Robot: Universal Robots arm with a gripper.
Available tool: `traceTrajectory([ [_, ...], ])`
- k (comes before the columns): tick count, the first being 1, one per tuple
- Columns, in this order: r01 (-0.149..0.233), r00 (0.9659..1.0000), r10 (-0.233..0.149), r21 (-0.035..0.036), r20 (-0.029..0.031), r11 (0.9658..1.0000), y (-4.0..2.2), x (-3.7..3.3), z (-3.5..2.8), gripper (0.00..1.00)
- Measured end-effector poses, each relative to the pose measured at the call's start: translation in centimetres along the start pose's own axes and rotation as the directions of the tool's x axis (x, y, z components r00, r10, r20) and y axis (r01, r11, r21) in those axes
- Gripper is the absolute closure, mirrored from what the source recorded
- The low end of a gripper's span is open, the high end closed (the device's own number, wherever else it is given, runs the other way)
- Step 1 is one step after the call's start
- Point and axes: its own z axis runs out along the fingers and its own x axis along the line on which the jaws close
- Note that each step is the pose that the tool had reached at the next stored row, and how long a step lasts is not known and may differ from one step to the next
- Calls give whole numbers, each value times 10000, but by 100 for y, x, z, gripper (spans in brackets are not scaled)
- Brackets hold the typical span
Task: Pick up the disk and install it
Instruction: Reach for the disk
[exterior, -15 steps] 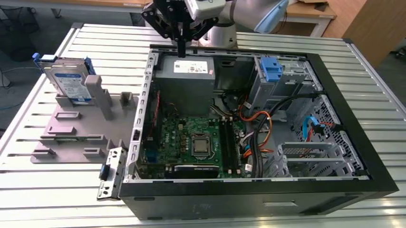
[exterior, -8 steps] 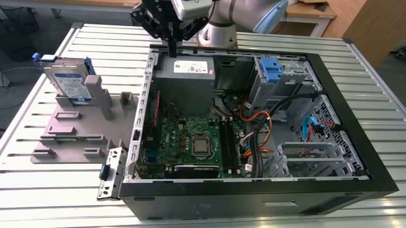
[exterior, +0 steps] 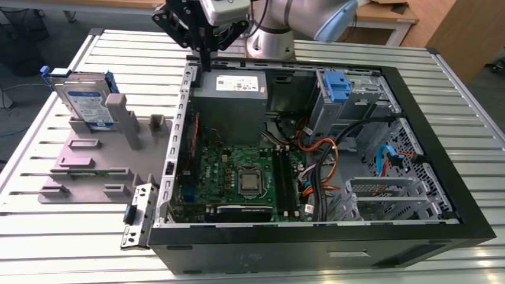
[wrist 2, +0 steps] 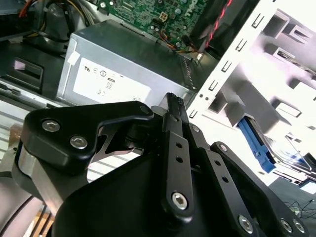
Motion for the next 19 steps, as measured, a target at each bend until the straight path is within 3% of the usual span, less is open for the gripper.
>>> traceTrajectory([
  [9,0,10000,0,1,0,10000,-11,146,3,89],
  [19,1,10000,-1,0,0,10000,-13,164,3,89],
])
